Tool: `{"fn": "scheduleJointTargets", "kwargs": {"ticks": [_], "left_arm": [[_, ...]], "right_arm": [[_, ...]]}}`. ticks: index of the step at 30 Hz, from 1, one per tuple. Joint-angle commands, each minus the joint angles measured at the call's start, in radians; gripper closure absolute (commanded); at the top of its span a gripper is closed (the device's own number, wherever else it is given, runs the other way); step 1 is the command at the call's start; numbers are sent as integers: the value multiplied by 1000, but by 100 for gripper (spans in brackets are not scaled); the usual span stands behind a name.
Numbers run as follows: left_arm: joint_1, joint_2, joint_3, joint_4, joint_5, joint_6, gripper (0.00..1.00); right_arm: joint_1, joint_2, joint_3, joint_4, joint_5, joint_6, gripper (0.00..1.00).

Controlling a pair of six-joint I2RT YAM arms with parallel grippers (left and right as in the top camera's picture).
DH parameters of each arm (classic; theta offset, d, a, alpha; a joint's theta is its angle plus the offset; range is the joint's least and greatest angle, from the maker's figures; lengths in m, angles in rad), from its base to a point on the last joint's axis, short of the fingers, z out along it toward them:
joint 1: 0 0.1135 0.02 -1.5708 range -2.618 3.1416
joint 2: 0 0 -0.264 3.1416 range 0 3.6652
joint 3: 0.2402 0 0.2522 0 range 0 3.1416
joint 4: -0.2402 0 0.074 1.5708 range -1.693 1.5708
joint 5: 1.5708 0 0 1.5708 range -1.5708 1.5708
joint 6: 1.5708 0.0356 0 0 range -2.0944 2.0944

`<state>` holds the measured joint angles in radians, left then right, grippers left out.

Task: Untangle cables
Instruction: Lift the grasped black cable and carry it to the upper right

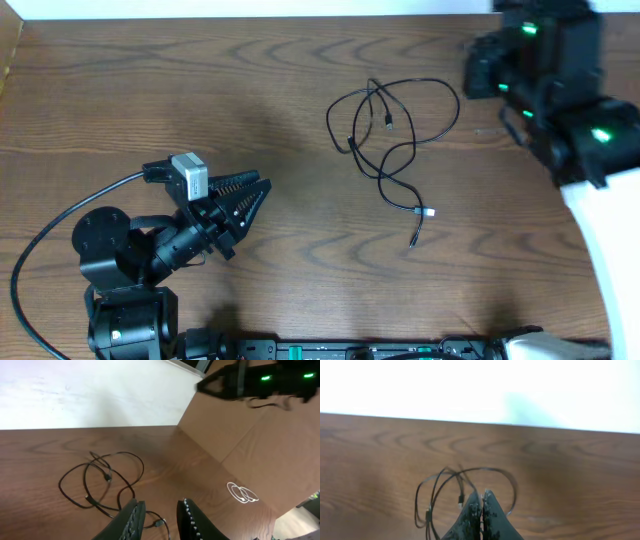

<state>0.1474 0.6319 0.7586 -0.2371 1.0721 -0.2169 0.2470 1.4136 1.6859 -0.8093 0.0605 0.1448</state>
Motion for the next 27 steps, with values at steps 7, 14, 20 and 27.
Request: {"fn": "scheduleJointTargets", "kwargs": {"ticks": [7,14,20,27], "left_arm": [[-3,-6,18,-2,16,33,73],[-3,-6,18,-87,-56,54,73],[-3,-5,18,-141,-97,87,73],[-3,-3,18,-144,-98,90,72]], "right_arm": [[-10,70,3,-107,-126,101,71],[24,238,3,-59,-190,180,41],[63,353,3,12,-251,182,34],[118,483,3,52,-254,212,34]]}}
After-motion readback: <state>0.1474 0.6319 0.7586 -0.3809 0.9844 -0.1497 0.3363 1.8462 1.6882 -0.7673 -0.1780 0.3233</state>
